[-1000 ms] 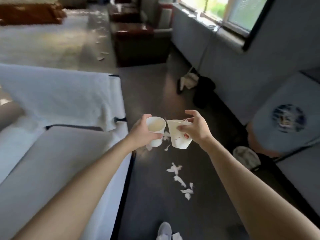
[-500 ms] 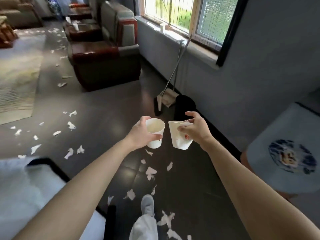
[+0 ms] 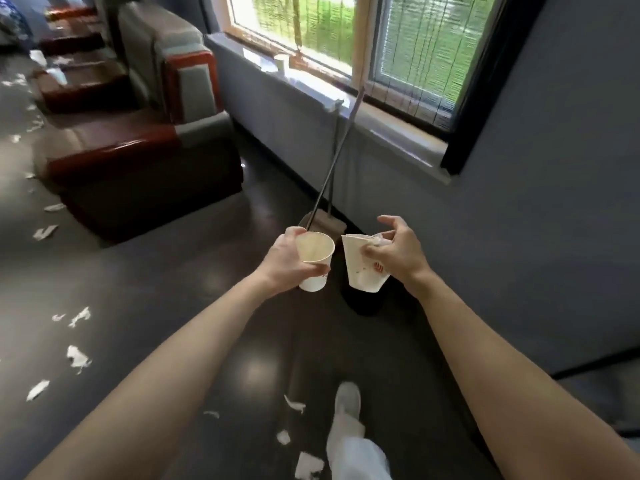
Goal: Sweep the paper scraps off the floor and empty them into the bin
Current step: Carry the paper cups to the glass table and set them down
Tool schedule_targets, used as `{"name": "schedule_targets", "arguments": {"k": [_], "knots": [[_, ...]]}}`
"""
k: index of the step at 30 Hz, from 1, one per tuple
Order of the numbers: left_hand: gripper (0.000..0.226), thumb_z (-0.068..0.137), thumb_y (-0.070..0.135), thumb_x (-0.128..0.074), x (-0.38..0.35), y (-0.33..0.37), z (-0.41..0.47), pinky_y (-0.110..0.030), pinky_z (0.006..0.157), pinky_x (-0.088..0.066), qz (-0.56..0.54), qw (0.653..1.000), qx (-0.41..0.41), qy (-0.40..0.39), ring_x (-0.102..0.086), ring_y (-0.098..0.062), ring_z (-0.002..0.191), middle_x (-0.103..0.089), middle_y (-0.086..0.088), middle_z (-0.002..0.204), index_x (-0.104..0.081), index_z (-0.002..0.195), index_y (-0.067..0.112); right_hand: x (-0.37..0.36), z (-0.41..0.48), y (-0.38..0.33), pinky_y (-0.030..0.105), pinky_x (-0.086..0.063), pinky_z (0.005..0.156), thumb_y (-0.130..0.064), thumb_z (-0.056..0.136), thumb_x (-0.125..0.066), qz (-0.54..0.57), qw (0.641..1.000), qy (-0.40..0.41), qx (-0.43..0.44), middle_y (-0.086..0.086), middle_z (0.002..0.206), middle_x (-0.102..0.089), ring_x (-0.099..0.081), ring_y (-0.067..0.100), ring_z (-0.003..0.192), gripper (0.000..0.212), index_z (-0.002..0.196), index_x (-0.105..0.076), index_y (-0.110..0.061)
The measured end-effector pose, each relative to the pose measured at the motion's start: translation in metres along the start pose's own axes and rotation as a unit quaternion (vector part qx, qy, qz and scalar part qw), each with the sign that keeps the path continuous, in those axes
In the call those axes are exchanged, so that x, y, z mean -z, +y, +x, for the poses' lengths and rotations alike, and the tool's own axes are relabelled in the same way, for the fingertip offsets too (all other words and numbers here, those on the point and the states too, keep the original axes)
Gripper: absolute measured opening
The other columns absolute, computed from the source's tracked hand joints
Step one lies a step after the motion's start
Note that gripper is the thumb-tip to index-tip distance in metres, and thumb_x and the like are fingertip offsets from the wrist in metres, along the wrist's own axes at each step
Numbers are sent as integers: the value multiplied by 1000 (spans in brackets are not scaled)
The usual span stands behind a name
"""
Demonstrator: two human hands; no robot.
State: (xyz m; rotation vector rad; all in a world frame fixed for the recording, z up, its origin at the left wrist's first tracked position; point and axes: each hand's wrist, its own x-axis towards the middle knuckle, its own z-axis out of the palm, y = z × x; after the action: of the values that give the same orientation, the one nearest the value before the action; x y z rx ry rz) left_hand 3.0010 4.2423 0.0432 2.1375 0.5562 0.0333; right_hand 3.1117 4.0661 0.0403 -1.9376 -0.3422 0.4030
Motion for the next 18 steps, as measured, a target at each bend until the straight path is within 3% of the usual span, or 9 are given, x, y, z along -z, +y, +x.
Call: {"name": "schedule_targets", "arguments": {"k": [8,11,13,18], "knots": [[88,70,22,-84,-44,-6,250,-31,105,-38,58,994,11,-93,-42,-21,122,-42,-8,130,-34,142,14,12,220,66,23,-51,61,-8,82,-70,-17,994,32,-100,2,104,-51,-57,16,89,64,138,-41,-15],[90,70,20,-84,-70,-13,315,-39,105,-40,70,986,12,-150,-44,-23,123,-41,-10,133,-32,143,11,12,272,93,30,-53,76,-7,82,-70,-22,986,62,-152,-3,101,-49,-57,17,94,64,139,-42,-16],[91,72,22,-83,-96,-26,355,-36,108,-36,88,977,11,-196,-41,-22,126,-40,-10,136,-30,144,10,8,299,121,37,-52,88,-7,82,-71,-31,978,75,-191,-2,103,-49,-57,21,103,64,138,-43,-16],[94,73,24,-81,-193,-103,442,-33,108,-33,127,954,26,-271,-38,-25,129,-36,-10,140,-25,147,12,-27,352,239,40,-53,86,-9,84,-67,-38,951,132,-278,4,116,-54,-59,23,100,63,140,-42,-19]]}}
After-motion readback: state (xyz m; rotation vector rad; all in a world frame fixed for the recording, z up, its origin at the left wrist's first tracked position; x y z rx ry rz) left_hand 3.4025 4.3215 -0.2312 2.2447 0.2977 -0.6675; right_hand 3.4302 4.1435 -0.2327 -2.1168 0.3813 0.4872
